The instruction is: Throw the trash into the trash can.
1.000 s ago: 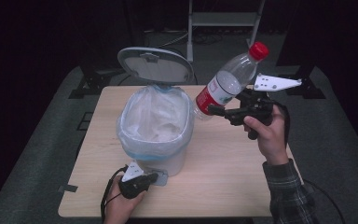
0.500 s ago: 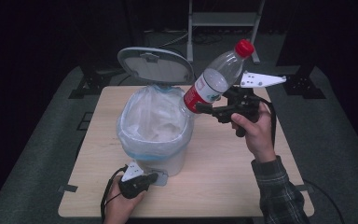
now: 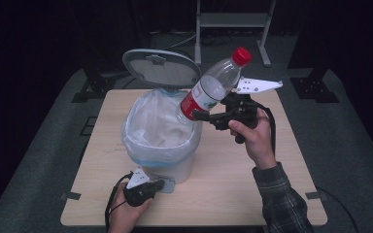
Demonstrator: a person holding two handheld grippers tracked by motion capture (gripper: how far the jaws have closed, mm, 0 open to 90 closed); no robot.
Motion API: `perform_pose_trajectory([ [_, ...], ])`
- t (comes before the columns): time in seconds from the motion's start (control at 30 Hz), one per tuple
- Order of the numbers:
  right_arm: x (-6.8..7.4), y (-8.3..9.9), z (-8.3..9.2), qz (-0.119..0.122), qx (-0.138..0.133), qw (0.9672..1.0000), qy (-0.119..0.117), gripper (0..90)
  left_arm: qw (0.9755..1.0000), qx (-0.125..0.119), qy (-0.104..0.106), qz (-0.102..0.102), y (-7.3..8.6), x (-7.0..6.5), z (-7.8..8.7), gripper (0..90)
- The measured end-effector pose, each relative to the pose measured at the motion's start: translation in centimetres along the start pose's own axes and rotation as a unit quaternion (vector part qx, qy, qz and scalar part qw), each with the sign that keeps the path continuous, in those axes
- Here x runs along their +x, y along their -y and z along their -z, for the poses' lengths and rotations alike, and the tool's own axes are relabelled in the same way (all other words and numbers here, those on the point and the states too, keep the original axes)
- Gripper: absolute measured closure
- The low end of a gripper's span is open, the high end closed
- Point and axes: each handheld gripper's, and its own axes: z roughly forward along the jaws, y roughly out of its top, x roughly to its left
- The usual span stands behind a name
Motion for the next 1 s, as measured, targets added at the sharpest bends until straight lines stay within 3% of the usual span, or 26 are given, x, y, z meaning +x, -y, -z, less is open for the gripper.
perform_pose_trajectory([
  [0.47, -0.2, 1.0, -1.2, -0.006, 0.016, 0.9999, -0.001, 27.1, 1.0, -0.002, 0.001, 0.003, 0.0, 0.0, 0.0, 88.0],
  [1.0, -0.6, 1.5, -1.0, -0.018, 0.018, 0.9996, 0.008, 23.8, 1.0, -0.001, 0.001, 0.002, 0.0, 0.0, 0.0, 87.9],
])
